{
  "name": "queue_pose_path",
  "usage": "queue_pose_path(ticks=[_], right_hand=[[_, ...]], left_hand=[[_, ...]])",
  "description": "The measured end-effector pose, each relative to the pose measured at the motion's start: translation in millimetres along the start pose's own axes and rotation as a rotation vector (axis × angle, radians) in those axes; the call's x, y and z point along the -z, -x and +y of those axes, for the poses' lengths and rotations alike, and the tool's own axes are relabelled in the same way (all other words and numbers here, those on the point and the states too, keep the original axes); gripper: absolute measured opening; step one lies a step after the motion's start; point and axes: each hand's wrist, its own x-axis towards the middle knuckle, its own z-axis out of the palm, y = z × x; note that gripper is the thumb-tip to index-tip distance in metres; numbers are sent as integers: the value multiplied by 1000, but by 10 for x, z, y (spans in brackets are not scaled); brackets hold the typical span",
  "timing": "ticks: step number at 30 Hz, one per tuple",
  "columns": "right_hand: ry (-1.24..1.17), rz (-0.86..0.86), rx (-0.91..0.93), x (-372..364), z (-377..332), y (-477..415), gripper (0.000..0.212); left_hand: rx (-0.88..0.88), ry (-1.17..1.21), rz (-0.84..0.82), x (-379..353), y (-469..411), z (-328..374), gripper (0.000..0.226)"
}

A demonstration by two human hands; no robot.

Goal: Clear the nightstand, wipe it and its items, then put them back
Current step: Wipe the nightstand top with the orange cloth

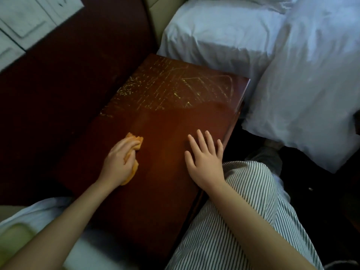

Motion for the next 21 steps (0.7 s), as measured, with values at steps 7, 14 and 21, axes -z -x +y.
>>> queue_pose_path(ticks=[7, 14, 21], right_hand=[[63, 93, 112, -140, -164, -85, 66], [166, 146, 136, -212, -172, -131, 56], [162, 165, 116, -232, -153, -137, 58]], left_hand=[[241, -43, 148, 361, -278, -700, 34], [411, 11, 267, 358, -848, -776, 36], [60, 7, 87, 380, -646, -861, 31]])
